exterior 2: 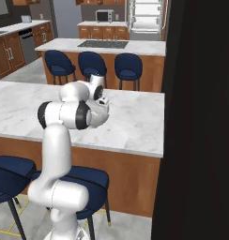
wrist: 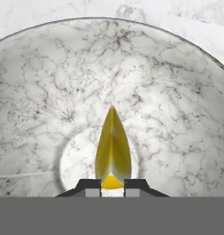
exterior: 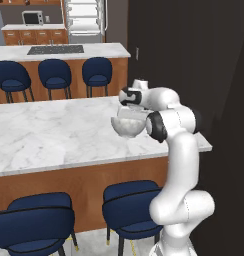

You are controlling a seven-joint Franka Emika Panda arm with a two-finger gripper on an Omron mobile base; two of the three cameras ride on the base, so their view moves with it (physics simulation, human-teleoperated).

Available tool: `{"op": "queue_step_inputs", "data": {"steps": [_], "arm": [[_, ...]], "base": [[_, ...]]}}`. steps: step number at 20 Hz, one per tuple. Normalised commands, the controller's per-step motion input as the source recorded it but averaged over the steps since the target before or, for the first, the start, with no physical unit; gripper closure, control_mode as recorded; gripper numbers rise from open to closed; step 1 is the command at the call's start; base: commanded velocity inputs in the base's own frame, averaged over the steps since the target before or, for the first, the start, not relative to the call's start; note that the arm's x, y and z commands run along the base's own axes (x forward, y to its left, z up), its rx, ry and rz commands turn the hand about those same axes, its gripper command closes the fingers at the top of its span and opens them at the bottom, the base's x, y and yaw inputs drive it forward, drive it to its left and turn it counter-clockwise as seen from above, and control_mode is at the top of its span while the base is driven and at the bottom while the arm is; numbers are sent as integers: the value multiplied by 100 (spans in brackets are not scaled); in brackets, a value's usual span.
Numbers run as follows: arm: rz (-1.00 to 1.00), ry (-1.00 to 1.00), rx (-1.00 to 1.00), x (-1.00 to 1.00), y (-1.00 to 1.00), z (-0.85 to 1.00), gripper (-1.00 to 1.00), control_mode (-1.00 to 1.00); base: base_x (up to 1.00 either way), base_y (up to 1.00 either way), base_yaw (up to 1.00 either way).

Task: There is a bowl on the dining counter. Grab a lemon wedge from the fridge and place it in the bowl. Then get the liquor bottle and glass cup from the cabinet and place them next to the bowl.

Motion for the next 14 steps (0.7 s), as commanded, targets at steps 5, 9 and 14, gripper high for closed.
{"op": "queue_step_inputs", "data": {"steps": [5, 9, 14], "arm": [[0, 0, -1, -1, 12, -16, 100, -100], [0, -2, -3, -29, 22, -3, -100, -100], [0, -3, -1, -25, 5, 0, -100, -100]], "base": [[0, 0, 0], [0, 0, 0], [0, 0, 0]]}}
